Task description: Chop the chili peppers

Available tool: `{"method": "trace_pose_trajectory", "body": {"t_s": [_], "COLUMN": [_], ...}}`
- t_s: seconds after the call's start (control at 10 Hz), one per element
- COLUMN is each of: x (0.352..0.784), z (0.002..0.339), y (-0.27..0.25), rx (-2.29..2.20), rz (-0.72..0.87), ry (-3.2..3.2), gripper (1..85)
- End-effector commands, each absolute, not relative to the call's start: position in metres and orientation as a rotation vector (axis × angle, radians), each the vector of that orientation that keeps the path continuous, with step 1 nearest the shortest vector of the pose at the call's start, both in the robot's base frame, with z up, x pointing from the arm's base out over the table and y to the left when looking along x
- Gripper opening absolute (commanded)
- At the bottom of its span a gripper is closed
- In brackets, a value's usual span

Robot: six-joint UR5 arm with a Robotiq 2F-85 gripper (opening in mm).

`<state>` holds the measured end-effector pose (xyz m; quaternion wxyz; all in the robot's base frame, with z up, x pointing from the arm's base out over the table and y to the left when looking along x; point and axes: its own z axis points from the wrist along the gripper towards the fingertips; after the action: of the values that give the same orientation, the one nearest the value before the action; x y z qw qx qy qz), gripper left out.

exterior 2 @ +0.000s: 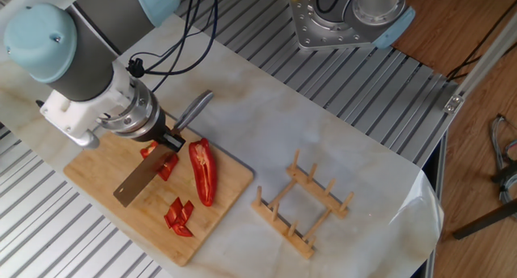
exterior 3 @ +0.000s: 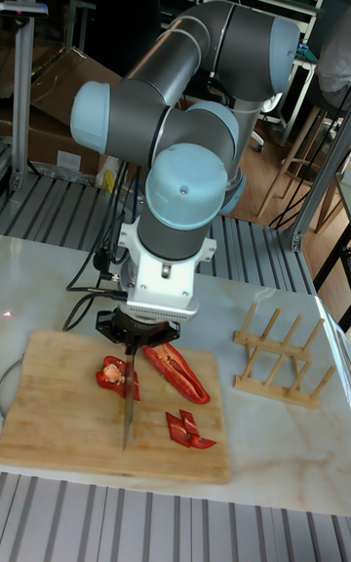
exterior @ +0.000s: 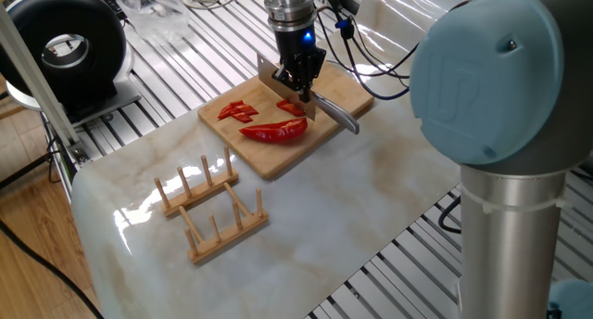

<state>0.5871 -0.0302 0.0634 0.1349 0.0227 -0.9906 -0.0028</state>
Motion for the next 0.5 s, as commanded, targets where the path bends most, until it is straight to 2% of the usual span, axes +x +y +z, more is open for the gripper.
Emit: {"method": "trace_pose_trajectory", "body": {"t_s": [0.0, 0.4], "x": [0.5815, 0.5842], "z": [0.0640, 0.0611], "y": [-0.0265, -0.0252], "rx": [0.073, 0.074], "rz": [-0.044, -0.055], "ry": [-2.856, -2.869], "gripper": [1.3, 1.3]}}
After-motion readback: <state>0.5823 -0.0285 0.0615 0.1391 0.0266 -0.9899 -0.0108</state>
